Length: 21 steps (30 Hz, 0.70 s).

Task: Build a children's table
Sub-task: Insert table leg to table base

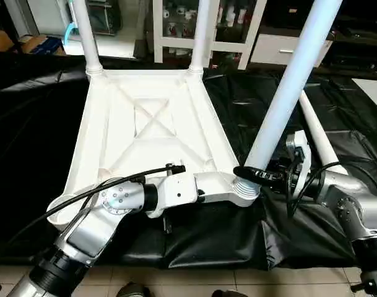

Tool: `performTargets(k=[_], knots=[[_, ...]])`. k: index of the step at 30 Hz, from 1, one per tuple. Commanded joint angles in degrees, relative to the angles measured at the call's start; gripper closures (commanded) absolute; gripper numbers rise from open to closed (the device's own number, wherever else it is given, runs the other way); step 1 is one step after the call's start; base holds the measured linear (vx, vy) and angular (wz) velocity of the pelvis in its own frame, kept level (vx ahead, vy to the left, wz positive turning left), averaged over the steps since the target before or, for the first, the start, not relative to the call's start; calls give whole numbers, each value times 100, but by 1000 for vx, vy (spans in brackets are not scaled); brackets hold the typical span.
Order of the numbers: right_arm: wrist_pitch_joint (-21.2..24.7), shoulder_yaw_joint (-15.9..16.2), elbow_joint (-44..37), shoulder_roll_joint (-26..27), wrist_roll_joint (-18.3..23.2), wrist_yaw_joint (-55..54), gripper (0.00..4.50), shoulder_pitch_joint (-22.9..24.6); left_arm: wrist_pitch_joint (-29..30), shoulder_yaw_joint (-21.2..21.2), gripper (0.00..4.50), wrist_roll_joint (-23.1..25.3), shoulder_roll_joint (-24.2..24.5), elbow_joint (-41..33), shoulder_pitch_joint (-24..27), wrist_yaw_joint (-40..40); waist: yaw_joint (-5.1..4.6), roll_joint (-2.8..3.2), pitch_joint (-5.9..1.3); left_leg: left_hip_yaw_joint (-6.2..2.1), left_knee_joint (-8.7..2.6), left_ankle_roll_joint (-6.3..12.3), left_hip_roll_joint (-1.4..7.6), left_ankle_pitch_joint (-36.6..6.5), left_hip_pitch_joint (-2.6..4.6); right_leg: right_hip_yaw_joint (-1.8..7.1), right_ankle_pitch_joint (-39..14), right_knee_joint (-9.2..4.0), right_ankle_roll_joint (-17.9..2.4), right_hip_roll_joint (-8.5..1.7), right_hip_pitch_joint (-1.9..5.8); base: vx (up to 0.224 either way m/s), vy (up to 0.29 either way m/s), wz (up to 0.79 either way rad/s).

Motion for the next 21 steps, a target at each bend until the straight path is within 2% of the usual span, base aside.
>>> performTargets(k=[1, 3, 6, 10, 12, 13, 14, 15, 16, 17, 18, 19, 20, 21], knots=[[569, -356, 63, -5, 506, -96, 257, 82, -69, -344, 450, 191, 72, 212, 79, -123, -62, -29, -320, -124, -474, -209, 89, -2724, 247, 15, -3327, -515, -562, -76, 24, 0, 0, 0], [634, -370, 40, 14, 512, -165, 257, 105, -99, -372, 450, 230, 76, 235, 80, -114, -76, -34, -317, -141, -480, -240, 86, -2817, 245, 1, -3431, -525, -525, -76, 21, 0, 0, 0], [690, -373, 77, 137, 428, -458, 257, 165, -155, -423, 450, 371, 78, 317, 68, -53, -98, -38, -289, -161, -468, -284, 77, -3034, 279, -21, -3795, -591, -425, -91, -22, 0, 0, 0], [630, -479, 227, 393, 327, -880, 257, 184, -201, -432, 450, 479, 75, 423, 22, 32, -178, -22, -256, -237, -469, -387, 56, -3551, 345, -137, -4203, -687, -302, -77, -39, 0, 0, 0], [640, -522, 250, 477, 326, -1029, 257, 187, -204, -431, 450, 495, 69, 446, 8, 57, -227, 9, -234, -265, -470, -419, 58, -3803, 388, -233, -4287, -747, -302, -84, -36, 0, 0, 0], [512, -517, 287, 626, 212, -1266, 257, 235, -225, -440, 450, 547, 59, 512, -21, 106, -271, 35, -225, -320, -513, -469, 78, -3958, 357, -313, -4264, -741, -292, -102, 44, 0, 0, 0], [508, -517, 289, 628, 209, -1270, 257, 236, -226, -440, 450, 548, 58, 514, -22, 107, -315, 76, -208, -362, -584, -537, 102, -4236, 344, -382, -4106, -742, -319, -79, 90, 0, 0, 0], [331, -500, 352, 726, 92, -1420, 257, 268, -244, -449, 450, 593, 46, 568, -43, 140, -329, 161, -160, -401, -722, -636, 163, -4771, 357, -510, -3805, -695, -395, -11, 148, 0, 0, 0], [121, -418, 385, 757, -70, -1479, 257, 305, -258, -448, 450, 622, 37, 595, -48, 144, -297, 189, -166, -377, -966, -675, 266, -5096, 192, -529, -3065, -316, -553, 39, 397, -54, 4, 0], [-25, -340, 401, 763, -190, -1489, 257, 333, -271, -448, 450, 638, 32, 610, -51, 143, -216, 220, -122, -280, -1199, -700, 340, -5324, 40, -553, -2658, 55, -650, 109, 527, -54, 4, 0], [-49, -329, 402, 765, -206, -1490, 257, 337, -271, -449, 450, 641, 32, 612, -52, 143, -30, 247, -111, -126, -1413, -720, 384, -5539, -208, -560, -2124, 630, -685, 160, 692, -94, -20, 18], [-467, -139, 426, 803, -482, -1496, 257, 410, -285, -467, 450, 696, 30, 649, -77, 131, 271, 129, -176, 282, -1402, -575, 279, -4946, -140, -349, -2074, 843, -577, 209, 590, 8, -131, 25], [-555, -136, 433, 857, -490, -1507, 257, 421, -290, -473, 450, 711, 28, 670, -93, 130, 127, -463, -173, 90, 140, -472, -40, -2947, 737, -33, -5763, -673, 167, -268, -418, 8, -131, 25], [-654, -140, 439, 902, -510, -1524, 257, 426, -290, -481, 450, 720, 31, 686, -105, 138, 103, -239, -131, -232, 667, -257, -134, -1751, 845, 261, -6976, -1040, 3, -822, -623, 72, -140, 1]])
